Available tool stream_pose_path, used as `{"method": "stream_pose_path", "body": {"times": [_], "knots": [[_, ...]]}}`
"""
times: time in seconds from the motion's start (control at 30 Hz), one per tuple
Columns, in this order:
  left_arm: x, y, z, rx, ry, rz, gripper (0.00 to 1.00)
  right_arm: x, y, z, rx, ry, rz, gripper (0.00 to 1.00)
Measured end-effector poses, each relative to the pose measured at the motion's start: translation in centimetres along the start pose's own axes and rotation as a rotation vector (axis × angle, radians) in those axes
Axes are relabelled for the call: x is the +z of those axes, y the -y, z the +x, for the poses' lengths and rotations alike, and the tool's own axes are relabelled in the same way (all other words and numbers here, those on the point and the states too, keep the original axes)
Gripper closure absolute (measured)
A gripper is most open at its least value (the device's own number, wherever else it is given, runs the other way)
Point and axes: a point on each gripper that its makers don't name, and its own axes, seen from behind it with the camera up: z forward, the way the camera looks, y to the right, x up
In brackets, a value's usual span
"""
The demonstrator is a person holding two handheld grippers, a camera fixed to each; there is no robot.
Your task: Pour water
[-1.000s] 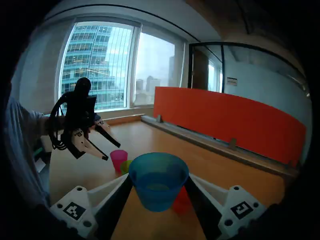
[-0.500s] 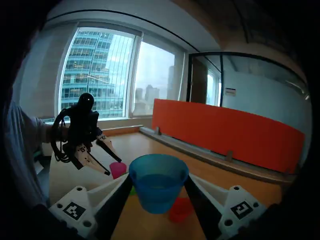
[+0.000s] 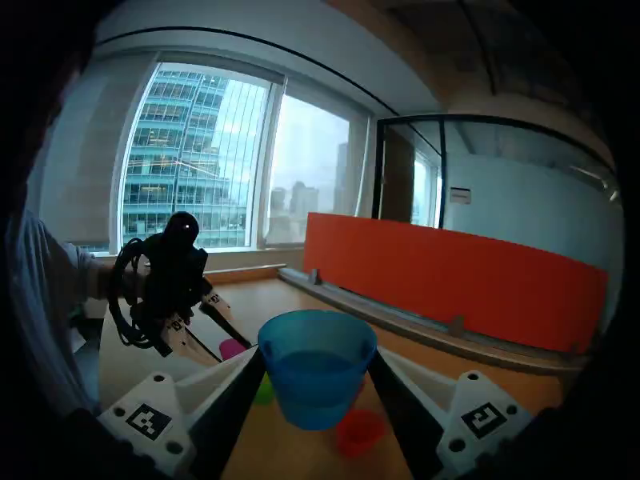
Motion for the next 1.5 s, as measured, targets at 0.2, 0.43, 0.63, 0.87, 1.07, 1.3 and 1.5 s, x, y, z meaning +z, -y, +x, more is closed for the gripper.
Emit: {"method": "stream_pose_path", "body": {"times": [0.2,0.43,0.63,0.87,1.07,1.3,1.5], "knots": [[0.8,0.2,-0.5,0.001,0.027,0.005,0.01,-0.1,0.0,0.0,-0.006,0.001,0.0,0.1],[1.8,-0.1,-1.3,0.019,0.058,0.008,0.01,-0.3,-0.2,-0.1,-0.004,0.003,-0.004,0.1],[2.6,0.0,-1.6,0.033,0.083,0.016,0.01,-0.3,-0.4,-0.4,-0.006,0.008,-0.004,0.1],[3.7,0.4,-1.9,0.036,0.105,0.025,0.01,-0.5,-0.5,-0.8,-0.007,0.016,-0.004,0.1],[4.5,0.6,-2.2,0.035,0.123,0.028,0.01,-0.6,-0.7,-1.0,-0.005,0.019,-0.006,0.1],[5.3,0.9,-2.4,0.029,0.135,0.033,0.01,-0.7,-0.9,-1.3,-0.002,0.021,-0.008,0.1],[5.8,1.0,-2.5,0.026,0.139,0.039,0.01,-0.8,-0.9,-1.4,-0.003,0.023,-0.009,0.1]]}}
